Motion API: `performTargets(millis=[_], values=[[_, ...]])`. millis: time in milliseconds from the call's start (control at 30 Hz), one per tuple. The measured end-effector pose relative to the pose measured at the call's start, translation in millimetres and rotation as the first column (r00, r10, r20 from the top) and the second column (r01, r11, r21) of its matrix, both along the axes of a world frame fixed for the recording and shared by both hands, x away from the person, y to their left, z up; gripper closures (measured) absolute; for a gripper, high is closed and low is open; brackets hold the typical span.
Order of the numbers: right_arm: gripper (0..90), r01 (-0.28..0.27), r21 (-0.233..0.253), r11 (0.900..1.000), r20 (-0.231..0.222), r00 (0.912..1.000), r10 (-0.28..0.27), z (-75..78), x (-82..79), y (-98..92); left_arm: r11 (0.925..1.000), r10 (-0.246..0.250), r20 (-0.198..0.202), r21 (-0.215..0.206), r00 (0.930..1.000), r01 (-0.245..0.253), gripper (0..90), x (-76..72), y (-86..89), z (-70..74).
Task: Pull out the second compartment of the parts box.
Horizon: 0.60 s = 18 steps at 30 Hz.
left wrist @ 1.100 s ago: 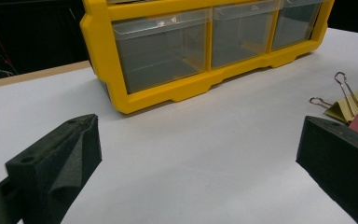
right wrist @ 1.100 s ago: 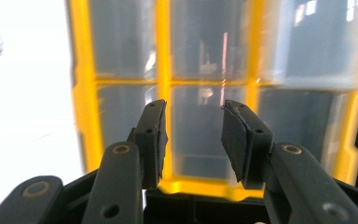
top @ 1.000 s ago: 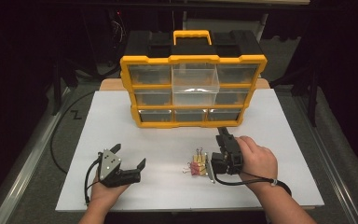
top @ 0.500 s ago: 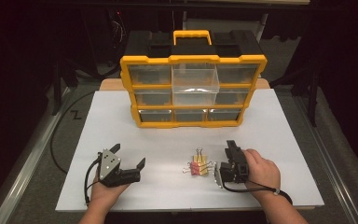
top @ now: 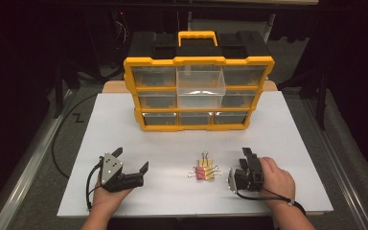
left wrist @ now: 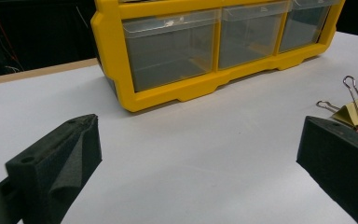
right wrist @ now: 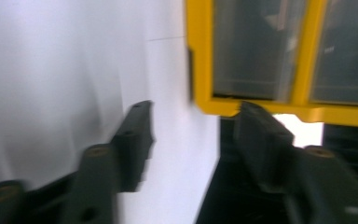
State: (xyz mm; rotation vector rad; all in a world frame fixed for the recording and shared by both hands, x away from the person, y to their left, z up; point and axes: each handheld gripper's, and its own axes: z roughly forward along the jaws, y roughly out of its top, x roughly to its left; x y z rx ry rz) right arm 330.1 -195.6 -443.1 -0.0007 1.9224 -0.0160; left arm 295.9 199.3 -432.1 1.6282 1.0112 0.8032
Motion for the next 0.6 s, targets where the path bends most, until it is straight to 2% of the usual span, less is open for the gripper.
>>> performTargets(millis=[67,167,267,333,433,600], values=[[38.1,0.0,0.009,1.0,-0.015,0.9999,0.0,0.0,0.8,-0.3,1.0,-0.003,-0.001,0.002,1.0,0.003,0.6,0.1,-0.3,-0.1],[29.1,-0.028,0.012,1.0,0.011,0.9995,0.028,3.3,0.0,-0.2,1.0,-0.006,0.0,0.002,1.0,0.006,0.6,0.2,-0.9,0.1],[19.7,-0.017,0.038,0.999,0.005,0.9998,0.017,3.5,-1.2,-0.9,1.0,-0.005,0.001,0.001,1.0,0.005,0.6,0.5,-1.0,0.2],[14.1,-0.031,0.031,0.999,0.026,0.9992,0.03,5.5,0.1,-1.8,1.0,-0.006,0.0,0.002,1.0,0.006,0.5,0.7,-1.1,0.2],[2.2,-0.036,0.054,0.998,0.035,0.9988,0.034,7.3,0.5,-3.9,1.0,-0.004,-0.001,0.003,1.0,0.004,0.4,0.9,-1.3,-0.1],[0.7,-0.044,0.078,0.996,0.05,0.9979,0.04,10.9,1.4,-6.0,1.0,0.005,-0.009,0.0,0.9999,-0.005,0.2,1.9,-0.4,-1.1]])
